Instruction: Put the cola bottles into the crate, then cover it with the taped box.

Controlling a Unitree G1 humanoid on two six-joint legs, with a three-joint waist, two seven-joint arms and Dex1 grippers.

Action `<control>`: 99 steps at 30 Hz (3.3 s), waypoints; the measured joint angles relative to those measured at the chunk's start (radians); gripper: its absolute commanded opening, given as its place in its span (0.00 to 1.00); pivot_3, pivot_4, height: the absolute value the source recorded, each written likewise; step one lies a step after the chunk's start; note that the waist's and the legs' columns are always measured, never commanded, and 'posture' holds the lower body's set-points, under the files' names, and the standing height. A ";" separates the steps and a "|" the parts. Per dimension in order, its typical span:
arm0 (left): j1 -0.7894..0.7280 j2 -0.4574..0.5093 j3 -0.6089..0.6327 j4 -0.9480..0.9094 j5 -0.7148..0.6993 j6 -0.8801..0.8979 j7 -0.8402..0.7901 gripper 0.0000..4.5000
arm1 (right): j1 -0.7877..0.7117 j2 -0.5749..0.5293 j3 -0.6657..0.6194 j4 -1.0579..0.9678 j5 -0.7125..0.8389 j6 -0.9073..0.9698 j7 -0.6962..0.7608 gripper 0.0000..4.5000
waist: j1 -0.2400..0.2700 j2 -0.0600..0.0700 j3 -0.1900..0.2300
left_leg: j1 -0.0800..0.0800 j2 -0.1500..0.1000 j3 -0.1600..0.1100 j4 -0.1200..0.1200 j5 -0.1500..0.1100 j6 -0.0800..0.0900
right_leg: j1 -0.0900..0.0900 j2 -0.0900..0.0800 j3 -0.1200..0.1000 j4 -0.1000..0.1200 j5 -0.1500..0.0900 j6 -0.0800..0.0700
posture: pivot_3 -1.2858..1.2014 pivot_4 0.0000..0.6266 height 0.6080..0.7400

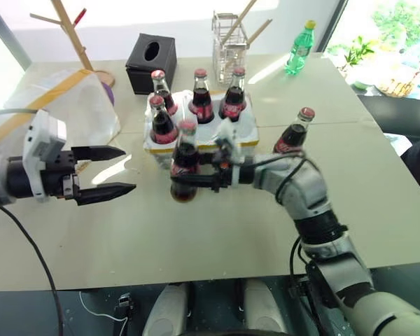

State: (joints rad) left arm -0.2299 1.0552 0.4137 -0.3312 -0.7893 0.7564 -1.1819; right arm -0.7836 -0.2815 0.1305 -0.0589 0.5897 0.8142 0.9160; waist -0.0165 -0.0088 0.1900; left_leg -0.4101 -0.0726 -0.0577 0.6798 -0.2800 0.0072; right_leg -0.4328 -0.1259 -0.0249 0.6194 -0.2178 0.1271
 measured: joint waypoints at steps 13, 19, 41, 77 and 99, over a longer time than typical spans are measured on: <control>-0.052 -0.037 -0.050 0.021 0.008 -0.043 0.026 1.00 | -0.261 0.007 -0.040 0.428 -0.218 -0.236 -0.140 0.64 | -0.005 0.000 0.000 | -0.002 0.000 0.001 -0.002 0.000 -0.001 | -0.004 0.001 0.001 0.002 0.001 -0.002 | 0.52 0.24 1.00; -0.060 -0.037 -0.052 0.035 0.014 -0.054 0.031 1.00 | -0.199 0.045 0.005 0.486 -0.284 -0.299 -0.139 0.64 | -0.007 0.000 0.000 | -0.003 0.000 0.002 -0.003 0.000 -0.001 | -0.009 0.000 0.003 0.011 0.001 -0.003 | 0.52 0.24 1.00; -0.240 -0.188 -0.242 0.051 -0.024 -0.047 0.068 1.00 | 0.334 -0.466 -0.381 -0.492 0.151 0.319 -0.096 0.99 | 0.021 -0.002 -0.001 | -0.001 0.000 0.001 0.002 -0.004 0.008 | 0.001 0.001 0.002 0.000 0.001 -0.002 | 0.52 0.24 1.00; -0.380 -0.228 -0.357 0.105 0.017 -0.056 0.005 1.00 | 0.306 -0.236 -0.284 0.041 -0.180 -0.173 -0.397 0.64 | 0.021 0.000 -0.001 | 0.002 0.001 0.002 0.002 -0.001 0.002 | 0.002 0.005 0.009 -0.002 0.001 -0.002 | 0.52 0.24 1.00; -0.302 -0.209 -0.280 0.056 0.015 -0.051 0.083 1.00 | -0.176 -0.112 -0.049 0.388 -0.289 -0.281 -0.250 0.64 | 0.008 0.001 0.000 | 0.000 -0.001 0.001 0.002 0.001 0.000 | -0.003 0.007 0.017 0.006 0.001 -0.002 | 0.52 0.24 1.00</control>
State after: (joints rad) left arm -0.5321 0.8457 0.1334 -0.2754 -0.7741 0.7059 -1.0990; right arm -0.9594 -0.3937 0.0812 0.3291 0.3005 0.5333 0.6662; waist -0.0083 -0.0076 0.1902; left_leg -0.4097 -0.0740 -0.0569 0.6819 -0.2794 0.0068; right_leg -0.4363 -0.1193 -0.0082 0.6250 -0.2170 0.1249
